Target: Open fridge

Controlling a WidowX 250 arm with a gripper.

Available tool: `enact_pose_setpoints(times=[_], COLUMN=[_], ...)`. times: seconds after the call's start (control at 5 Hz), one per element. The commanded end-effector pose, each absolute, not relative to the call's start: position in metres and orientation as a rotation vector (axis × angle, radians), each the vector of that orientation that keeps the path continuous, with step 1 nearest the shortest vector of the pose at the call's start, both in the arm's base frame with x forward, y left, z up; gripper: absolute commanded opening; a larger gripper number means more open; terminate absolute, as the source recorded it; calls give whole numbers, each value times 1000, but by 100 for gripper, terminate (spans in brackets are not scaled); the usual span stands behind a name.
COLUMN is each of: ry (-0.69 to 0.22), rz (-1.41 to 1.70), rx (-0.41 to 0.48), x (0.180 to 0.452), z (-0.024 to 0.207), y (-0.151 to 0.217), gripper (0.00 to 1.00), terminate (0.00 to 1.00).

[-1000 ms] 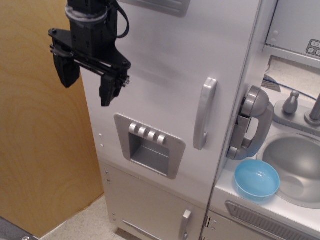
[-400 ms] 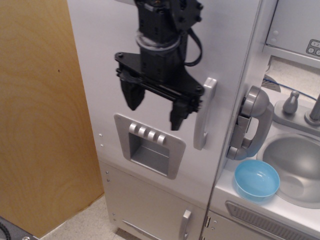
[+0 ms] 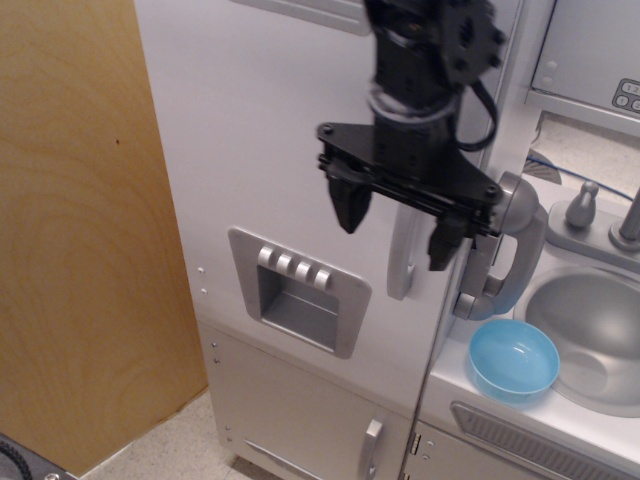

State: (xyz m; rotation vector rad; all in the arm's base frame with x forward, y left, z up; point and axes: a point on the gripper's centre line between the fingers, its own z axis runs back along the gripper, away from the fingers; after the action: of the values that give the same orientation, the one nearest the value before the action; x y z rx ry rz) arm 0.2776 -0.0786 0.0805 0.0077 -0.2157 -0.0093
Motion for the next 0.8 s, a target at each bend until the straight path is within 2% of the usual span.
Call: enact_pose_setpoints(times=[0.0,0.4,0.6], ry=[-328,-322,-320], rz=[12,3,-14], rx=[28,5,12], x=[301,315,317], z=[80,71,68], y=[-79,-78,-79], gripper=[100,100,0], terminate=[0,0,0])
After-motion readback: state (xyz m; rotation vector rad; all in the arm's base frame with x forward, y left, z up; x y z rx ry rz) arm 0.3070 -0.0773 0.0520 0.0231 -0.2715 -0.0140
